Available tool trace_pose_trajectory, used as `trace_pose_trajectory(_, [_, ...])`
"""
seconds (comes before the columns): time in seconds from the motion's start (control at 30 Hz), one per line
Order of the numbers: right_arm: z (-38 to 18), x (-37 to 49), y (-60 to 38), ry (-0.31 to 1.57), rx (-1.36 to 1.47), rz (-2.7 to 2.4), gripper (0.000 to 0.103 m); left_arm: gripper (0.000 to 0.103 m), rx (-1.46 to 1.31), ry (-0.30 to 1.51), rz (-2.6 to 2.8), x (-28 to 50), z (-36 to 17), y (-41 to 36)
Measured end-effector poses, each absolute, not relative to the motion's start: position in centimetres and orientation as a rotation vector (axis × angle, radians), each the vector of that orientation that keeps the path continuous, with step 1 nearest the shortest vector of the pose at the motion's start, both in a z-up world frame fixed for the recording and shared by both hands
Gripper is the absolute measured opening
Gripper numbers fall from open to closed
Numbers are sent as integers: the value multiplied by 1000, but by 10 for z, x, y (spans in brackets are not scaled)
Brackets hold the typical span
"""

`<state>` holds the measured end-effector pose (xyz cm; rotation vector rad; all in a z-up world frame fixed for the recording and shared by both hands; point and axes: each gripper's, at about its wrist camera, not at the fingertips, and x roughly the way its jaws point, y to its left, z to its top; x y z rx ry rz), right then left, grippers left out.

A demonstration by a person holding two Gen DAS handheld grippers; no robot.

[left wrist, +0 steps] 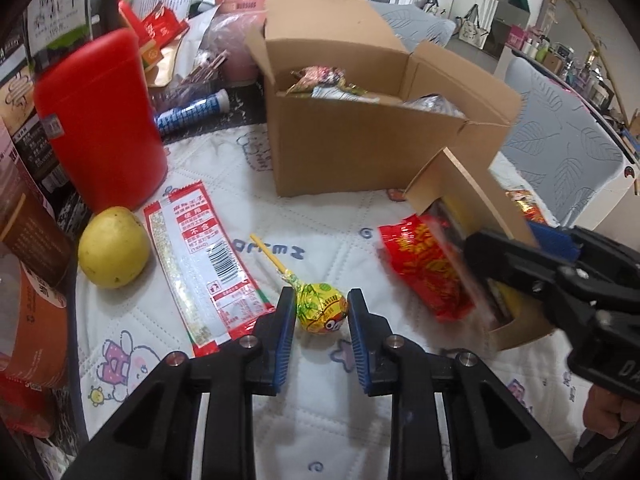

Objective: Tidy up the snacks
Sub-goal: 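Grasp the yellow lollipop stick with the left gripper while the right holds the gold box, then carry the lollipop in the left gripper while the right carries the gold box to the box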

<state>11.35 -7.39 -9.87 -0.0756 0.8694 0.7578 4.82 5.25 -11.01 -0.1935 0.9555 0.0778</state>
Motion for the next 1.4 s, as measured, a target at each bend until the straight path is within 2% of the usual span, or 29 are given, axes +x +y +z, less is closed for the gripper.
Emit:
trace_pose_trajectory(0.9, [-83,57,-138,840,-10,720,43,26,-145,819,-33,-3,-47,-5])
trace_pose_trajectory(1.4, [-51,45,-168,749,16,694,43,26,-114,737,-121,-3,-11,-34])
